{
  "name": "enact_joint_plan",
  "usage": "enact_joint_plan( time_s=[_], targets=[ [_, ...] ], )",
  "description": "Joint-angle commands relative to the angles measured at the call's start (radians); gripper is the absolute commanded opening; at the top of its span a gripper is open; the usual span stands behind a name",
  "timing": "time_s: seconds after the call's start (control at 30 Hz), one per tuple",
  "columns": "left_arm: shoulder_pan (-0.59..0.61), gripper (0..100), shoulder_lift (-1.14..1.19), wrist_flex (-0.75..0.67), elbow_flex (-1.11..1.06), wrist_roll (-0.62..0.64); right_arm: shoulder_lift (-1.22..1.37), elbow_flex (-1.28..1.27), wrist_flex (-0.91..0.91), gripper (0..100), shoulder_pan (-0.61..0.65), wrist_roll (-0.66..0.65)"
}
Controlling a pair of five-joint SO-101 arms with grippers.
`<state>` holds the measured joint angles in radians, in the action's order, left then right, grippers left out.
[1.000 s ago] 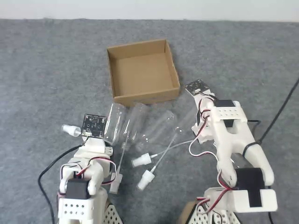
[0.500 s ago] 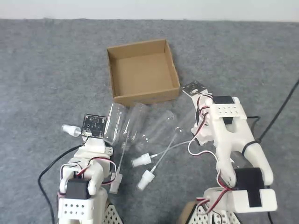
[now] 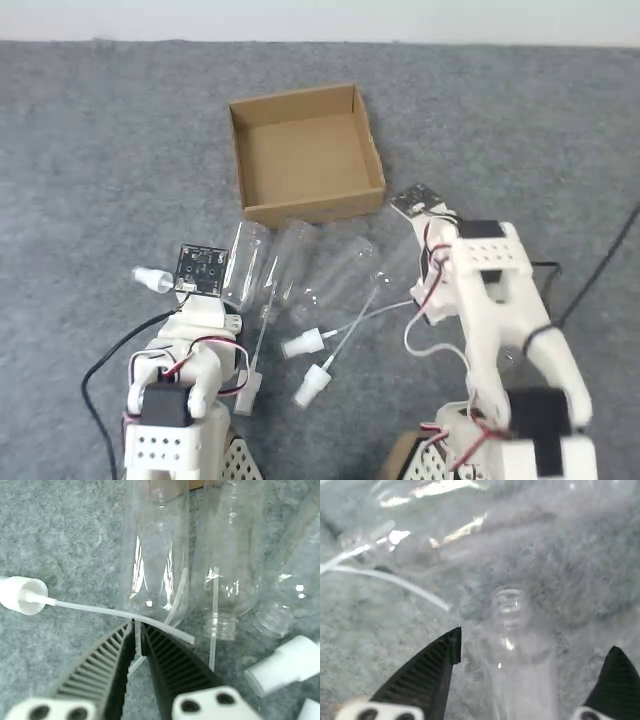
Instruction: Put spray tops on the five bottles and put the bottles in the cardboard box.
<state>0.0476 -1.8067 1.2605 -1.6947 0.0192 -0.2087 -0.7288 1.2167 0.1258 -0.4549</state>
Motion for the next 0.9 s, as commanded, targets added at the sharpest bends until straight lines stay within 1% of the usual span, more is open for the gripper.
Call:
enact_joint_plan(
  time_s=[0.0, 0.13, 0.4, 0.7, 0.87],
  targets=[
    [0.002, 2, -0.014, 0.003, 0.010, 0.011, -0.182, -0.046, 0.005, 38.8, 0.010, -0.015],
    [0.002, 2, -0.014, 0.003, 0.010, 0.011, -0.214, -0.078, 0.004, 38.8, 0.010, -0.060],
    [0.002, 2, -0.014, 0.003, 0.010, 0.011, -0.214, -0.114, -0.047, 38.7, 0.001, -0.084],
    [0.002, 2, -0.014, 0.003, 0.010, 0.011, -0.214, -0.198, -0.143, 38.7, 0.001, -0.084],
    [0.002, 2, -0.014, 0.003, 0.010, 0.011, -0.214, -0.213, -0.147, 38.7, 0.001, -0.084]
  ],
)
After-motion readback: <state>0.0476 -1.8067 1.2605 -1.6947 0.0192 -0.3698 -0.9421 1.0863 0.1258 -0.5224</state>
